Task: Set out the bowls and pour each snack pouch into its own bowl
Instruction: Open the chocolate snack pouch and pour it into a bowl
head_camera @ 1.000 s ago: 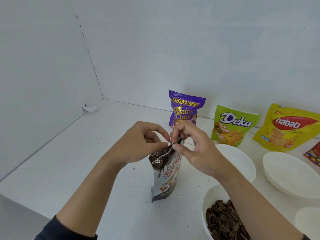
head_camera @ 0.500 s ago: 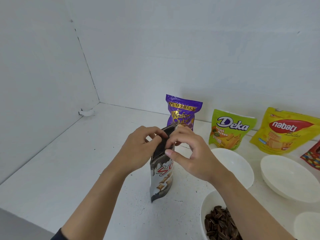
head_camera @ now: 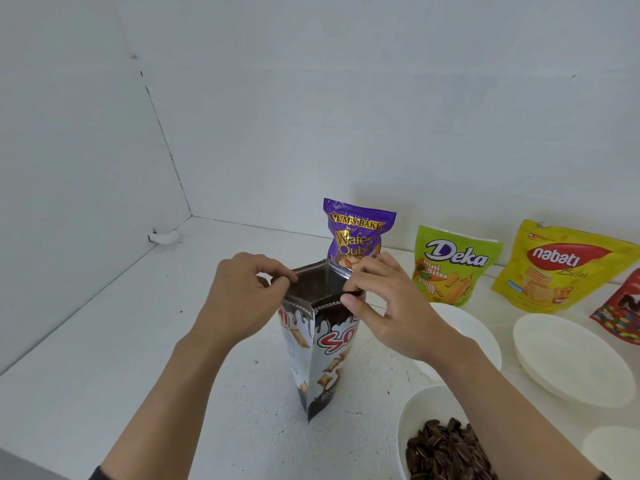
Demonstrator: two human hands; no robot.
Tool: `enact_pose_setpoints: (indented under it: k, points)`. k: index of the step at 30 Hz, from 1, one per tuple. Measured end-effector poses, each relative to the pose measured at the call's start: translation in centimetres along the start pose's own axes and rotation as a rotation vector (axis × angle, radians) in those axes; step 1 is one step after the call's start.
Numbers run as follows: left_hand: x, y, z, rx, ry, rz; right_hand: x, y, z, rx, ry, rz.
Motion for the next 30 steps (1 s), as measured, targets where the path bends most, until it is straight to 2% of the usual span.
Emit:
enact_pose_setpoints:
  k: [4,9,13,16,20,25,30]
  points:
    - [0.0,-0.2,-0.7,0.047,0.066,0.019,0.1,0.4,0.4,-0.138,-0.03,0.021]
    - [-0.3,-1.9,1.2,0.03,-0.063,-0.057,0.1,0.1,0.7,-0.163,-0.075,0.009]
    - [-0.5,-1.6,1.1,-0.009,-0.027,-0.117,0.3,0.2,1.7,-0.157,-0.111,-0.004]
    - [-0.4,-1.4,0.3,-0.207,0.044,-0.112,0.7,-0.9,2.6,-0.121,-0.134,-0.108]
    - [-0.9,-0.9,-0.1,-0.476,0.046,-0.086,1.3,-3.5,4.0,-0.077,-0.136,-0.297]
    - [-2.3,3.0,0.5,-0.505,-0.035,0.09,2.7,-6.7,4.1,0.038,-0.096,-0.45]
    - [-2.8,5.6,1.7,-0.537,-0.073,0.046,3.9,-8.3,1.5,0.151,0.064,-0.527]
Point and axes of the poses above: each hand's wrist, its own x-axis towards the middle knuckle, its own y-axis out of the palm, z = x × y, the point moved 8 cm from there along x, towards the middle knuckle, and after that the axes turned 11 degrees about y, right-handed, at the moved point
